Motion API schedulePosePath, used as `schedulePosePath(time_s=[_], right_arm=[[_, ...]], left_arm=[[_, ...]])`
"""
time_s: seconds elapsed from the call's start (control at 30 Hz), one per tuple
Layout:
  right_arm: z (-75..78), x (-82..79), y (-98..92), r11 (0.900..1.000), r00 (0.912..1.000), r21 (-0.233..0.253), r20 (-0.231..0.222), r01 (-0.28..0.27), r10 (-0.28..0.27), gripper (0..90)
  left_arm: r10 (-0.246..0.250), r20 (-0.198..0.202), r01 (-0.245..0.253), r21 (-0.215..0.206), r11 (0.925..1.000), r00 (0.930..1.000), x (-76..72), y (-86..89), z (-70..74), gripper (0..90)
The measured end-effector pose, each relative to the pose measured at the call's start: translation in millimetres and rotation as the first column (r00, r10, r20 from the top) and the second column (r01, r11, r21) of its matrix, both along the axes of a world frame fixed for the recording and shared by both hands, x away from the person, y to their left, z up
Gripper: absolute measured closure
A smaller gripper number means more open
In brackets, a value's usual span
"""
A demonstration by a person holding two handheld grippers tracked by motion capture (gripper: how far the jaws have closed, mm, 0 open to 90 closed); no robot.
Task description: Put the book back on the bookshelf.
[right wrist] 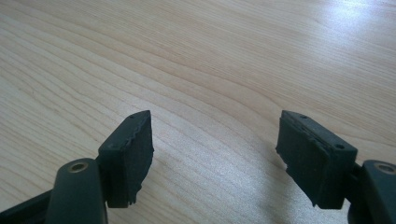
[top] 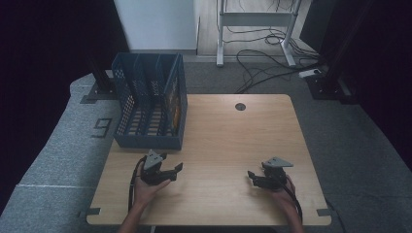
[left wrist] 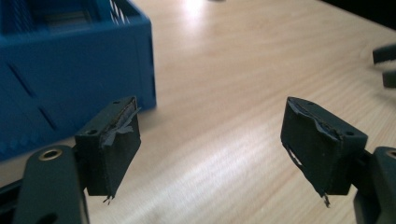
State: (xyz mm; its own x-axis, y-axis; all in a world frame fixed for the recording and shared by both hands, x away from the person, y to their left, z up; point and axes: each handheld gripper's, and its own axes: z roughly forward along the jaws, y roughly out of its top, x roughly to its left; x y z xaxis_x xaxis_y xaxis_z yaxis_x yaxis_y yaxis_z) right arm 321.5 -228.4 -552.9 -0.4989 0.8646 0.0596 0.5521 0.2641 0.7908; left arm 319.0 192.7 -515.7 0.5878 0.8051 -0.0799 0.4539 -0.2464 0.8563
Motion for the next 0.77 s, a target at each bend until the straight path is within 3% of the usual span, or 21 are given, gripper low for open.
schedulePosePath(time_s=[0.23, 0.77], right_arm=[[-0.1, 0.3, -0.1, 1.000, 1.0000, 0.002, -0.004, 0.000, 0.000, 26.1], [-0.4, 1.3, 0.2, 1.000, 0.9999, -0.002, -0.011, -0.004, 0.004, 26.0]], left_arm=[[-0.008, -0.048, 0.009, 0.024, 0.9997, 0.9988, -2.5, -0.6, -13.9, 19.1], [-0.006, -0.067, 0.008, 0.033, 0.9994, 0.9977, -3.5, 0.0, -18.9, 18.4]])
